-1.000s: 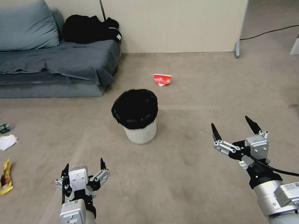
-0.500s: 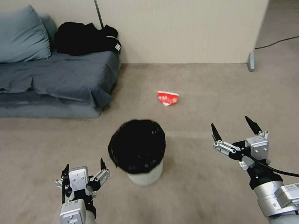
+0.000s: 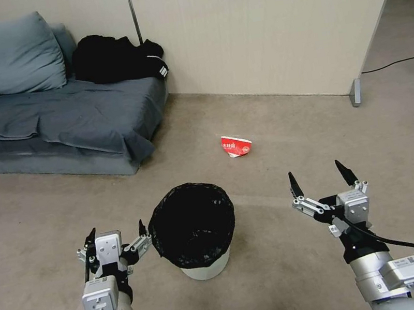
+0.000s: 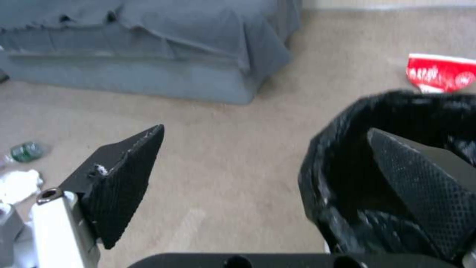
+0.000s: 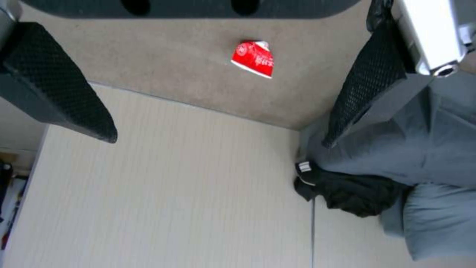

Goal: Pick up the trash bin, then pick up the garbage from the floor and place it into the trash bin.

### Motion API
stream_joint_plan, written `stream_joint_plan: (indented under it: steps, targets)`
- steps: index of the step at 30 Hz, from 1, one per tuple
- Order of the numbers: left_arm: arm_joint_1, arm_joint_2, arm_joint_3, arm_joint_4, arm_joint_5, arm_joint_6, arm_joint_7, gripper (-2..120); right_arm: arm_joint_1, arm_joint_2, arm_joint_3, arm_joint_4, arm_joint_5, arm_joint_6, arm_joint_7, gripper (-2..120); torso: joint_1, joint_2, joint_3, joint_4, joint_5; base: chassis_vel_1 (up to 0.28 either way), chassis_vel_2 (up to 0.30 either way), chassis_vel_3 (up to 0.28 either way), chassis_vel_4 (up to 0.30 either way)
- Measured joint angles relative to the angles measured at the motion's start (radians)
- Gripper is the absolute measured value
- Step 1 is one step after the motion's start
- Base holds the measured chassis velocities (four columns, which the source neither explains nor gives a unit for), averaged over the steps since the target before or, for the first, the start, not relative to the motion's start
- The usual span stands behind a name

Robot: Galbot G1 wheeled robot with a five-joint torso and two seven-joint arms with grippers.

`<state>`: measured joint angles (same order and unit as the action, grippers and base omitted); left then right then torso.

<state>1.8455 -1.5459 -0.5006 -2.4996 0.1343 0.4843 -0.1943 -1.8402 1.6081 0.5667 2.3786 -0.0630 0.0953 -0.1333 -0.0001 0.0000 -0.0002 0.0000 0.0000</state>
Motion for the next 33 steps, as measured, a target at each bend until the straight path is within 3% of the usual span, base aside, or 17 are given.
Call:
stream_joint_plan:
  steps: [7, 10, 14, 18, 23, 26, 33]
  targets:
    - [-0.001, 0.008, 0.012, 0.0, -0.034, 0.114, -0.001, 100, -0.002, 0.0, 0.002, -0.005, 0.004, 0.025, 0.004, 100, 0.0, 0.0, 0.0, 0.0001, 0.0, 0.0, 0.0, 0.0, 0.0]
    - [-0.038, 0.021, -0.003, 0.0, -0.154, 0.199, 0.018, 100, -0.002, 0.0, 0.001, -0.009, -0.003, 0.03, 0.003, 100, 0.0, 0.0, 0.0, 0.0001, 0.0, 0.0, 0.0, 0.0, 0.0]
    - [-0.105, 0.038, -0.034, 0.0, -0.248, 0.238, 0.023, 100, 0.003, 0.0, 0.002, -0.007, -0.002, 0.03, 0.002, 100, 0.0, 0.0, 0.0, 0.0, 0.0001, 0.0, 0.0, 0.0, 0.0]
    - [-0.17, 0.058, -0.065, 0.003, -0.349, 0.254, 0.024, 100, 0.01, 0.0, 0.001, -0.002, -0.003, 0.024, -0.001, 100, 0.0, 0.0, 0.0, -0.0002, 0.0, 0.0, 0.0, 0.0, 0.0]
    - [-0.208, 0.071, -0.086, 0.032, -0.403, 0.256, 0.024, 100, 0.015, 0.0, -0.006, -0.013, -0.009, 0.024, -0.007, 100, 0.0, 0.0, 0.0, 0.0, 0.0001, 0.0, 0.0, 0.0, 0.0]
    - [-0.269, 0.072, -0.08, 0.122, -0.403, 0.256, 0.026, 100, 0.011, 0.0, -0.008, -0.029, -0.018, 0.036, -0.015, 100, 0.0, 0.0, 0.0, -0.0001, 0.0, 0.0, 0.0, 0.0, 0.0]
    - [-0.308, 0.055, -0.069, 0.218, -0.39, 0.255, 0.026, 100, 0.008, 0.0, -0.006, -0.033, -0.025, 0.039, -0.025, 100, 0.0, 0.0, 0.0, 0.0, -0.0001, 0.0, 0.0, 0.0, 0.0]
